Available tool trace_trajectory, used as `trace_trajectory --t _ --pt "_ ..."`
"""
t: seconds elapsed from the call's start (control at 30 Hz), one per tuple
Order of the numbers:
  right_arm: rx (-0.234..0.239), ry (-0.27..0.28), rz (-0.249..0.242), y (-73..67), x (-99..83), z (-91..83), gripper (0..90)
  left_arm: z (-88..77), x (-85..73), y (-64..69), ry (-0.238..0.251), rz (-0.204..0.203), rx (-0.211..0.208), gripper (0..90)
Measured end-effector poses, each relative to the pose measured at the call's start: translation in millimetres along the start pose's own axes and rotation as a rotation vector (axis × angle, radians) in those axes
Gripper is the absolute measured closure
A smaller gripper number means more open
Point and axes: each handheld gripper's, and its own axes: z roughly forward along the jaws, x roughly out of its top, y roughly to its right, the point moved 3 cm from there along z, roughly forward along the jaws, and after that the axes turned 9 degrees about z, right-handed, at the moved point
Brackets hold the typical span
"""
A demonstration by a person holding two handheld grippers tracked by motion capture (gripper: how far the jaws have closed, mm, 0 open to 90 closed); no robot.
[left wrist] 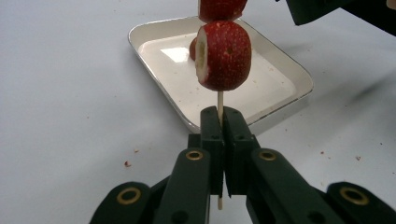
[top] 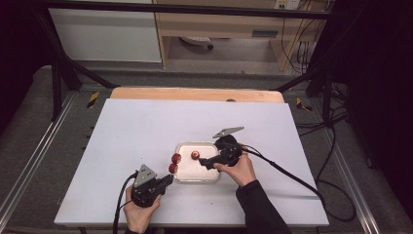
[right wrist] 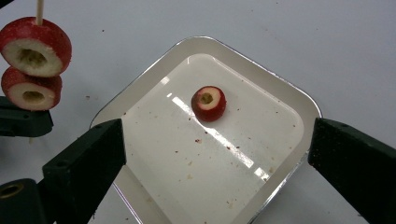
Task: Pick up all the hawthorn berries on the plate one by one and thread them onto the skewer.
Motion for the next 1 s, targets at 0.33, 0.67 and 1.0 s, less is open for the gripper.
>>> trace_trajectory --t 0.33,0.67,1.0 --pt "-0.02 -0.057 0.022 -5.9 16.7 16.3 5.6 -5.0 -3.6 -6.2 -0.004 -0.002 0.004 88.0" --pt "-0.047 -0.107 0.035 -9.1 29.6 35.4 7.6 -8.8 -6.8 -11.9 -0.005 -0.01 0.013 88.0" --pt "-0.077 -0.213 0.008 -13.6 34.2 52.6 13.0 -8.4 -7.9 -12.2 -0.012 -0.005 0.011 88.0"
